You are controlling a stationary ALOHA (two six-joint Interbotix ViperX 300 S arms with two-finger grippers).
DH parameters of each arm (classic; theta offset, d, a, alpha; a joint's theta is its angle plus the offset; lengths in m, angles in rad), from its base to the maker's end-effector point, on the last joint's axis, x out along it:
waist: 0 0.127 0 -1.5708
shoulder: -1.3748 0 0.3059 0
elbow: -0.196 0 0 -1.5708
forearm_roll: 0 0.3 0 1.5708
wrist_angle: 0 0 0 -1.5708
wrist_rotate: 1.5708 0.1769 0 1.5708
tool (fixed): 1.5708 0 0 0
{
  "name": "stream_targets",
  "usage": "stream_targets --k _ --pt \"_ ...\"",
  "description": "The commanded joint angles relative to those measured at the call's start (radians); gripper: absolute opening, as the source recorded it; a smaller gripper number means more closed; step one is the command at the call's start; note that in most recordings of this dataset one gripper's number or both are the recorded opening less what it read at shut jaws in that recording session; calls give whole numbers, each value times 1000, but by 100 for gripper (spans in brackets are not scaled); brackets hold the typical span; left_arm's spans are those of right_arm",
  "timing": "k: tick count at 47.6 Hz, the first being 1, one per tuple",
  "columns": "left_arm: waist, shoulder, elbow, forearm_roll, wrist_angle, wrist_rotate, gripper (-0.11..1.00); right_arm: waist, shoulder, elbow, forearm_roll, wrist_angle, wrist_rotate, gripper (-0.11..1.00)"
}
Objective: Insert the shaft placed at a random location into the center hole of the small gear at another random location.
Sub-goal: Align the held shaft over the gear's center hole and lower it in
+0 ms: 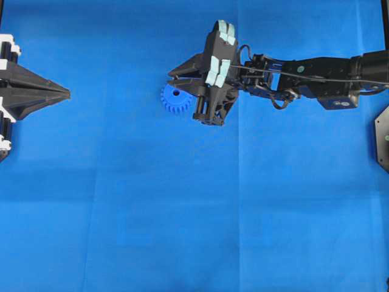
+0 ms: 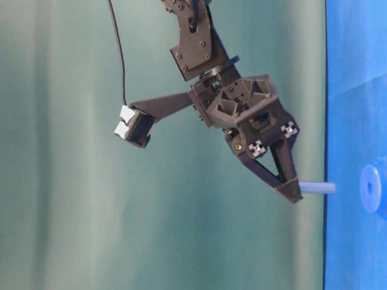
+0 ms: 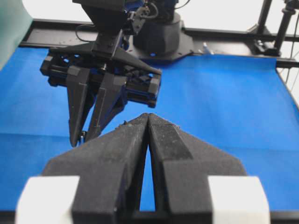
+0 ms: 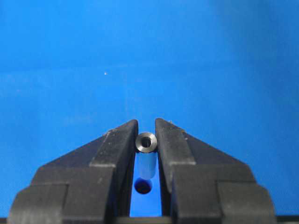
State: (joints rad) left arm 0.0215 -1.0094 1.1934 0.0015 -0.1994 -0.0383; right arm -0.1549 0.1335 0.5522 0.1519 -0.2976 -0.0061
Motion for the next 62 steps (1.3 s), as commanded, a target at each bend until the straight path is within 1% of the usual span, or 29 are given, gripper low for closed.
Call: stream_targets --k 1,11,22,62 --pt "2 5 -9 2 -5 2 0 3 -14 -26 -2 -3 -2 3" --pt "2 6 -9 0 -3 2 0 3 -9 -25 -2 -9 -3 3" --pt "0 6 -9 0 -3 2 0 3 38 -26 3 -48 2 3" --pt "2 5 -8 2 0 2 0 5 129 -21 6 -80 6 3"
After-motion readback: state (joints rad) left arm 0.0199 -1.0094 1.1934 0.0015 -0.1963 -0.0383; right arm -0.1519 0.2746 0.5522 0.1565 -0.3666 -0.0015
